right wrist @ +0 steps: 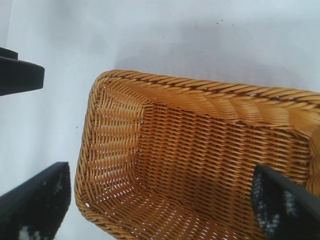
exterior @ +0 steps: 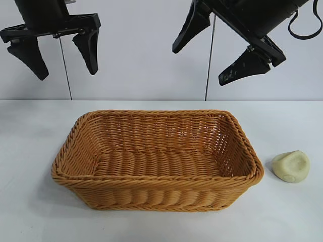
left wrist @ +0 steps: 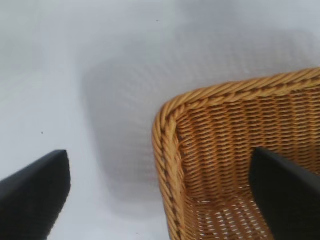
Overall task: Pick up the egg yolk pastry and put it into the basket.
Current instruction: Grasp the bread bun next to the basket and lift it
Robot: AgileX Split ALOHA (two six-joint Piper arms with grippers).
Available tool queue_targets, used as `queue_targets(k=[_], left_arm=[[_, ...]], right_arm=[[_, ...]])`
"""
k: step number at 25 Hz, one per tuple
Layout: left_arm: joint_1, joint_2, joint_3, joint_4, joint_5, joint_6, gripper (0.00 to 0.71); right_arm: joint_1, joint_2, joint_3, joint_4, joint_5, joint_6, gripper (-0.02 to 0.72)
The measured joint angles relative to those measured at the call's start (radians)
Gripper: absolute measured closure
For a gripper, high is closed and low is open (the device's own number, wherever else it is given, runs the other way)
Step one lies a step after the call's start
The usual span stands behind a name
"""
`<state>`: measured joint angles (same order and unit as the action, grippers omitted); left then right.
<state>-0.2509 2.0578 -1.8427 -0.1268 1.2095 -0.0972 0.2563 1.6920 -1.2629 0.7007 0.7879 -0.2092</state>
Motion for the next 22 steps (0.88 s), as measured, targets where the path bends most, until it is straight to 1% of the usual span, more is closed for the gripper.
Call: queue_targets(k=[7,9,14,16,18,20,22], left_arm=[[0.164,0.0,0.0,0.076,0.001,0.0,0.015],[0.192,0.0,0.0,0.078,0.002,0.0,0.015],[0.199,-0.01,0.004,0.076,0.003,0.0,0.015],[0.199,-0.043,0.035,0.076,0.002,0.002,0.015],[0.199,-0.099,0.096,0.083,0.001,0.007,0.015],[0.199,-0.184,0.184,0.096,0.001,0.008,0.015],[0.199,-0.28,0.298,0.098,0.001,0.017,0.015]], right_arm=[[0.0,0.0,0.0,0.0,0.0,0.0,0.008],[0.0,0.0,0.0,0.0,0.0,0.0,0.008],[0.0,0.0,0.0,0.0,0.0,0.0,0.008],[0.0,0.0,0.0,0.0,0.0,0.0,0.008],[0.0,0.0,0.0,0.0,0.0,0.0,0.008],[0.0,0.0,0.0,0.0,0.0,0.0,0.008],[0.0,0.0,0.0,0.0,0.0,0.0,0.008]])
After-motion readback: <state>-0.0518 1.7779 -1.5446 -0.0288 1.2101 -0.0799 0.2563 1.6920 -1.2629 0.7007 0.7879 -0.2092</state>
